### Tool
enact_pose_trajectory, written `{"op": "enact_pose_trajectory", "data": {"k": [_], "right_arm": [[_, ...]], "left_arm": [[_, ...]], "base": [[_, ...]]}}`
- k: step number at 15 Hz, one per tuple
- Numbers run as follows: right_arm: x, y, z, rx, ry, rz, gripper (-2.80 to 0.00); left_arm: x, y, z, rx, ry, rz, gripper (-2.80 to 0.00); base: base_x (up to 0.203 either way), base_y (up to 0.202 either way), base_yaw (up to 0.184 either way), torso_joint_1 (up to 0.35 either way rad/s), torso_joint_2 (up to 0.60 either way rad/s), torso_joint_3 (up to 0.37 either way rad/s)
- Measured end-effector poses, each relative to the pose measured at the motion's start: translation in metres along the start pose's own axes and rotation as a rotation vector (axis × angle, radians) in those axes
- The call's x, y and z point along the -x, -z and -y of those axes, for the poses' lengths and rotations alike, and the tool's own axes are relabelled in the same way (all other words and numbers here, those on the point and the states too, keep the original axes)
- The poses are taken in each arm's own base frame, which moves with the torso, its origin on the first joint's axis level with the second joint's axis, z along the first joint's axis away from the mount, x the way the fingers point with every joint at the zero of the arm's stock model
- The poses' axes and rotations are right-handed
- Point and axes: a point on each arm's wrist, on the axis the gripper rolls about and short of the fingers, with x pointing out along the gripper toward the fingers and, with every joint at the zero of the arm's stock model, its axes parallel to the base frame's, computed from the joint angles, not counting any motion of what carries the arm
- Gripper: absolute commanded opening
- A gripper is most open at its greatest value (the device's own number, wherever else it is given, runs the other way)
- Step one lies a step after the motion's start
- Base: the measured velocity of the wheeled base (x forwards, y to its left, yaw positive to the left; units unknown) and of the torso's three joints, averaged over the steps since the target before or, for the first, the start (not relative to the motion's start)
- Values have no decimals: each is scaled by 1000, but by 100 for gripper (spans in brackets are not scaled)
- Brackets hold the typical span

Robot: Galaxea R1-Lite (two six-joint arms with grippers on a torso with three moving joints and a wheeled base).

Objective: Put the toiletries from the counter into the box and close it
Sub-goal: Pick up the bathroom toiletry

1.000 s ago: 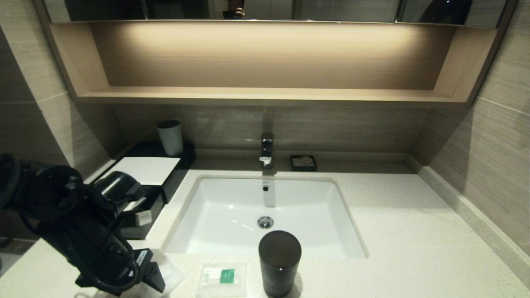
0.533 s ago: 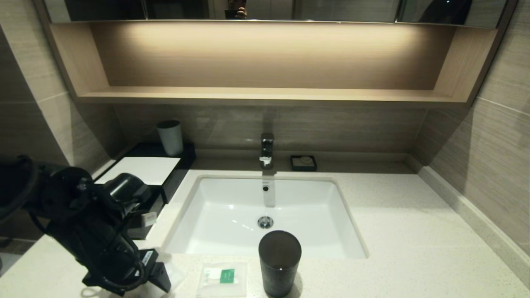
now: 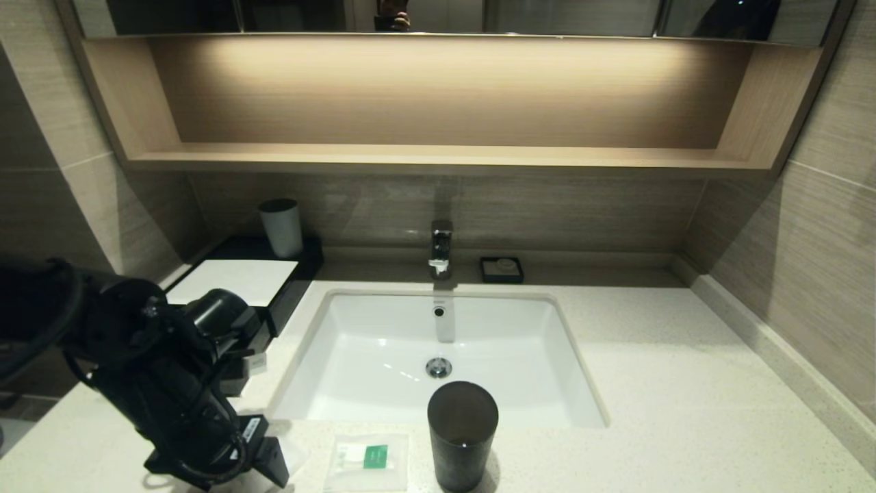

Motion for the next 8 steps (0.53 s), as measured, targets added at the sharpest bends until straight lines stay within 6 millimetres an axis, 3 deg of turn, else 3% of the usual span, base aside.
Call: {"op": "enact_pose_trajectory", "data": {"k": [1, 2, 8], "right_arm": [[0, 0, 0, 0, 0, 0, -280], [0, 0, 0, 0, 0, 0, -280], [0, 0, 0, 0, 0, 0, -280]], "left_arm": [[-1, -1, 0, -1, -1, 3, -221], [-1, -2, 0, -2, -1, 3, -280], [-4, -3, 0, -5, -3, -6, -280]], "base": [[0, 0, 0, 0, 0, 0], [0, 0, 0, 0, 0, 0], [0, 0, 0, 0, 0, 0]]}}
